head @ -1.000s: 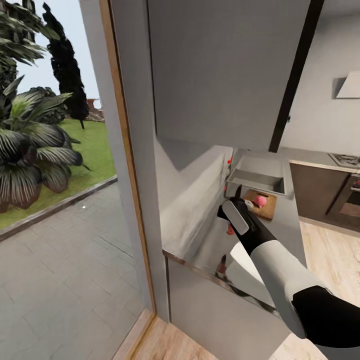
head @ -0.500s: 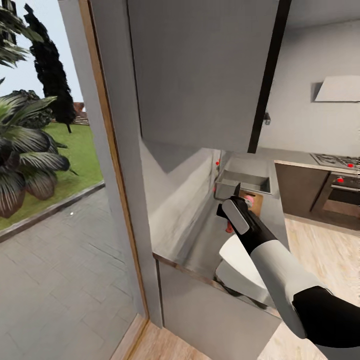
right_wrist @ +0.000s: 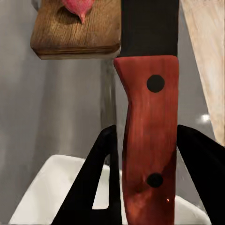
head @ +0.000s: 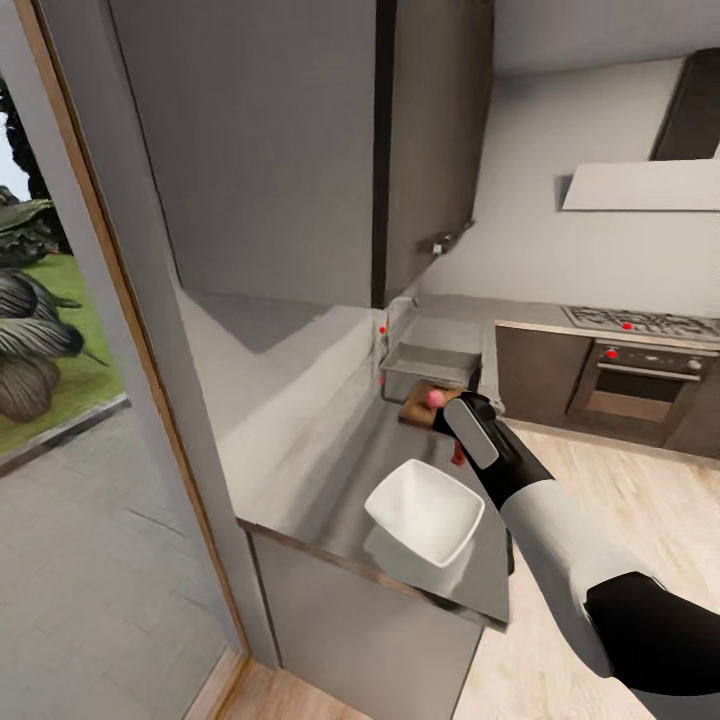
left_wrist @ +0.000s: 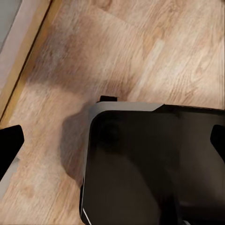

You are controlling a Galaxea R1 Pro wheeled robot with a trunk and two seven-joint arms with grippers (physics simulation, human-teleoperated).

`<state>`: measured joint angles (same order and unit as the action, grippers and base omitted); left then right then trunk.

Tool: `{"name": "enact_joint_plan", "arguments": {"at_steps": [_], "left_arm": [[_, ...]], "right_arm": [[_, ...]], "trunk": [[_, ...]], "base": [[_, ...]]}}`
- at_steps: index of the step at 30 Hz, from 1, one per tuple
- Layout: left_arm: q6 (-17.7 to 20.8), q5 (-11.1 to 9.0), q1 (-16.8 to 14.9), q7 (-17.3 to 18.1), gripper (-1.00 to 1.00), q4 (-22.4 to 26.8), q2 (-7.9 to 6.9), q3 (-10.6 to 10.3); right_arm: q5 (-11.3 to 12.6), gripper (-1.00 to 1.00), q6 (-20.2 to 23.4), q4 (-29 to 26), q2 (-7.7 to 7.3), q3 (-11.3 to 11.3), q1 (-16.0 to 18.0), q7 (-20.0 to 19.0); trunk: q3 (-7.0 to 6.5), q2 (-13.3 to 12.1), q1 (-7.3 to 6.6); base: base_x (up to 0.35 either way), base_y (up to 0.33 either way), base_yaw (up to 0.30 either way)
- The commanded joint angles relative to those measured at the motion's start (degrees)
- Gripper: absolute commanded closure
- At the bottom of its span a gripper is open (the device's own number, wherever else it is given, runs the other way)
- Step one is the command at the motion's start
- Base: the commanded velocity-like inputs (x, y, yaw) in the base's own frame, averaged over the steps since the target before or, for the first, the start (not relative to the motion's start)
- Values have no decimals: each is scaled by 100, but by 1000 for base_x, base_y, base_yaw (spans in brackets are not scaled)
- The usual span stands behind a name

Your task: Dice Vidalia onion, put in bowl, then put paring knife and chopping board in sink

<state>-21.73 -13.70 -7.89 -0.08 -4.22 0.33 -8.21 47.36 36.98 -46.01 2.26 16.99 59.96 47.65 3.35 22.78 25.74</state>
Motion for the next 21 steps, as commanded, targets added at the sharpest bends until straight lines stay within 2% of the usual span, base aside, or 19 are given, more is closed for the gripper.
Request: {"name": "enact_joint_plan", "arguments": {"at_steps": [1,13,21], "left_arm": [[-42,-42,-11,-1,-100,-26,2,-49],[-51,-42,-11,-1,-100,-26,2,-49],[-51,-44,-13,-1,-100,-26,2,-49]], "right_arm": [[36,100,19,-5,-4,15,6,43],[36,100,19,-5,-4,15,5,43],[36,100,19,-5,-6,15,7,43]], "trunk": [[11,14,4],[8,14,4],[8,14,4]], "base": [[0,-317,-50],[-43,-317,-1],[-39,-316,169]]}}
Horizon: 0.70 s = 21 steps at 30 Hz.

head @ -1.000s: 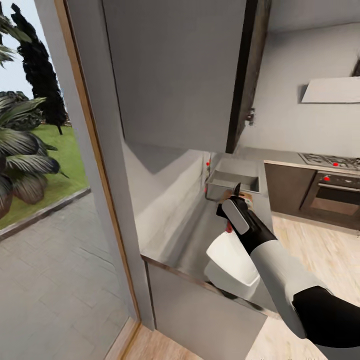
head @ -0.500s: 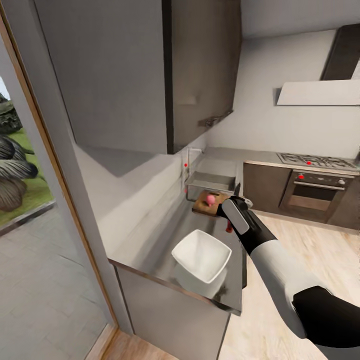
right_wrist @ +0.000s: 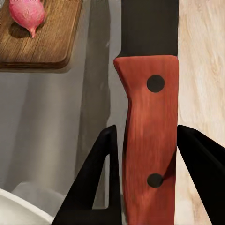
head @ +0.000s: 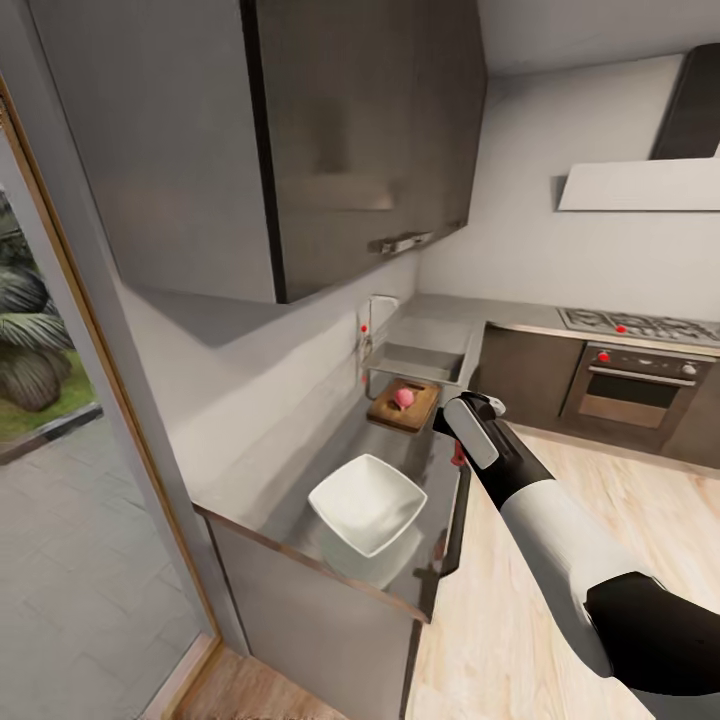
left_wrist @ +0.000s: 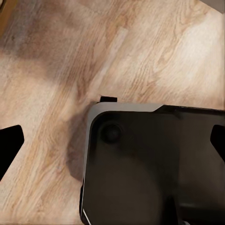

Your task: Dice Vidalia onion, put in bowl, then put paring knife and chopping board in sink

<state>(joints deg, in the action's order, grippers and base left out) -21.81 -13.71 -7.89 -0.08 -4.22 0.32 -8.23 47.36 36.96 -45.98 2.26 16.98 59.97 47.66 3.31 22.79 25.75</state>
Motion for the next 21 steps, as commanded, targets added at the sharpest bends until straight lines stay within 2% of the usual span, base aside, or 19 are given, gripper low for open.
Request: {"name": "enact_joint_plan", "arguments": {"at_steps": [1,21], "left_arm": [[-43,-43,-12,-1,-100,-27,3,-48],[-43,-39,-11,-1,-100,-27,12,-48]], "right_arm": [[36,100,22,-7,-6,16,6,42],[36,100,22,-7,-6,16,6,42]], "trunk": [[13,13,4],[13,13,4]], "base": [[-5,-301,213],[-8,-294,218]]}}
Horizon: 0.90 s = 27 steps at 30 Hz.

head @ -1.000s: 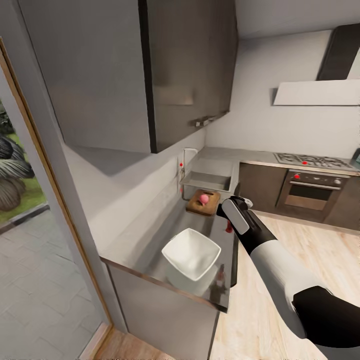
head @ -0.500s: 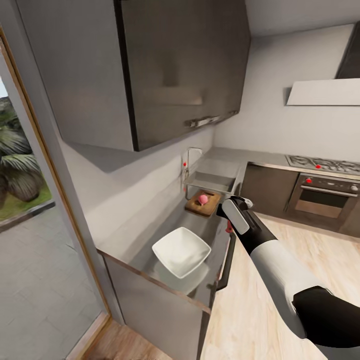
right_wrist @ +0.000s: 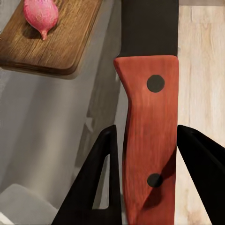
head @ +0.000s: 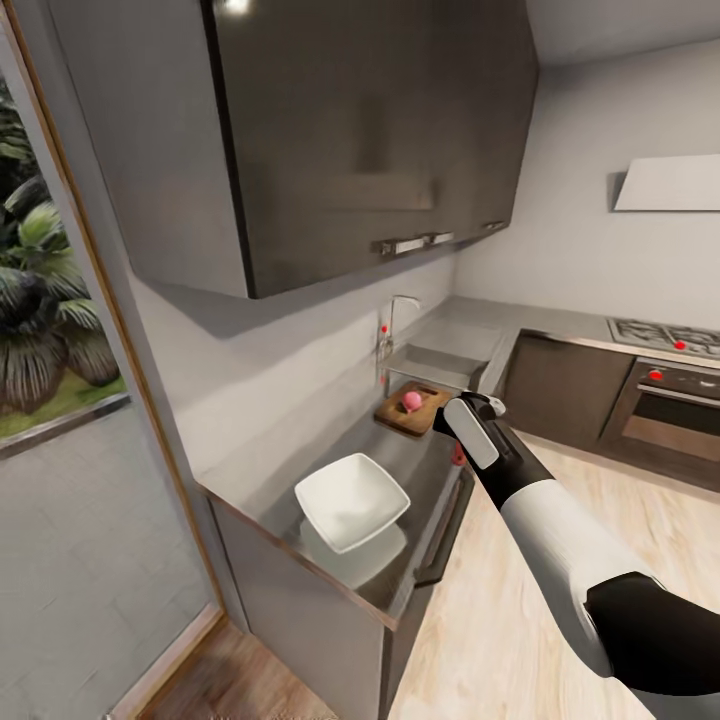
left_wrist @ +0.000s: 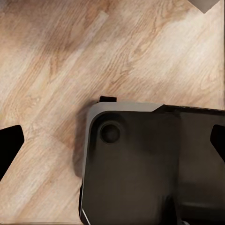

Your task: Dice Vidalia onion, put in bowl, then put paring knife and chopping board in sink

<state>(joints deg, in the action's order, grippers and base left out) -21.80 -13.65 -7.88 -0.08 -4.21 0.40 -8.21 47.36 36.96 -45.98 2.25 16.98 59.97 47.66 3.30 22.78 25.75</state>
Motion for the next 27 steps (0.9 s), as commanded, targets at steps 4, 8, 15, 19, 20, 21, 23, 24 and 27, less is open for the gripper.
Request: {"name": "enact_joint_plan", "arguments": {"at_steps": [4,8,15,19,20,21,23,24,27], "left_arm": [[-43,-46,-12,-1,-100,-27,4,-49],[-49,-45,-12,-1,-100,-27,4,-49],[-52,-45,-12,-1,-100,-27,4,-49],[-49,-45,-12,-1,-100,-27,4,-49],[-50,-44,-12,-1,-100,-27,4,-49],[-51,-45,-12,-1,-100,-27,4,-49],[-51,-46,-12,-1,-100,-27,4,-49],[-52,-45,-12,-1,-100,-27,4,-49],[-52,-43,-12,-1,-100,-27,4,-49]], "right_arm": [[36,100,22,-7,-6,16,4,42],[36,100,22,-7,-6,16,2,42],[36,100,22,-7,-6,16,5,42],[36,100,22,-7,2,16,6,42],[36,100,22,-7,4,16,6,42],[36,100,22,-7,4,16,6,42],[36,100,22,-7,8,16,4,42],[36,100,22,-7,9,16,5,42],[36,100,22,-7,11,27,5,40]], "trunk": [[13,14,3],[13,14,3],[13,14,3],[18,14,3],[20,14,3],[23,14,3],[28,14,3],[31,14,3],[40,14,3]], "base": [[-71,-314,229],[-77,-314,240],[-77,-314,242],[-18,-315,242],[-3,-315,242],[-2,-315,242],[-1,-315,242],[-1,-315,242],[0,-315,242]]}}
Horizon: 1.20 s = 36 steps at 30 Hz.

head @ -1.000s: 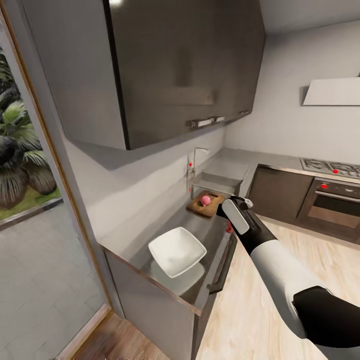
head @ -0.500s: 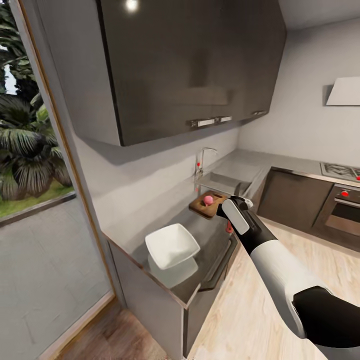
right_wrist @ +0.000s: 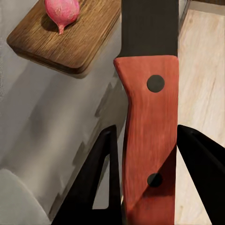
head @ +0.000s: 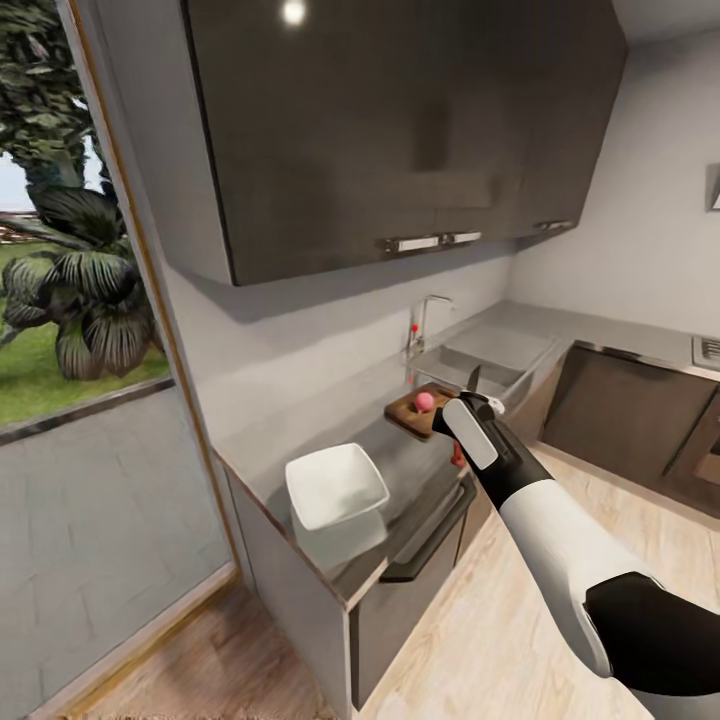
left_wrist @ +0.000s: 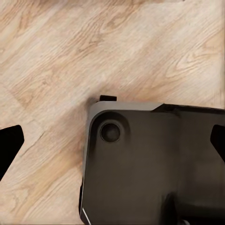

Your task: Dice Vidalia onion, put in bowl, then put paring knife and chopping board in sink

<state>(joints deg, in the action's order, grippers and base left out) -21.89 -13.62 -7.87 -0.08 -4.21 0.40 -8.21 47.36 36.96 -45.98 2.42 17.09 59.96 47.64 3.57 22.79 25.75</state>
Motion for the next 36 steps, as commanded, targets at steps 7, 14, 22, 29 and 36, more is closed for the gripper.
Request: {"name": "enact_joint_plan", "arguments": {"at_steps": [7,14,22,29,36], "left_arm": [[-42,-51,-13,-1,-100,-27,4,-49],[-38,-49,-13,-1,-100,-27,4,-49],[-40,-48,-13,-1,-100,-27,4,-49],[-35,-49,-13,-1,-100,-27,4,-49],[-35,-50,-13,-1,-100,-27,4,-49]], "right_arm": [[36,100,22,-8,-8,246,6,39],[36,100,22,-8,-7,259,6,39],[36,100,22,-8,-5,260,5,38],[36,100,22,-8,-5,260,6,38],[39,100,22,-8,-5,260,3,38]], "trunk": [[34,13,4],[56,13,4],[80,13,4],[103,13,4],[125,13,4]], "base": [[0,-316,242],[0,-319,242],[0,-319,242],[0,-319,242],[0,-319,242]]}}
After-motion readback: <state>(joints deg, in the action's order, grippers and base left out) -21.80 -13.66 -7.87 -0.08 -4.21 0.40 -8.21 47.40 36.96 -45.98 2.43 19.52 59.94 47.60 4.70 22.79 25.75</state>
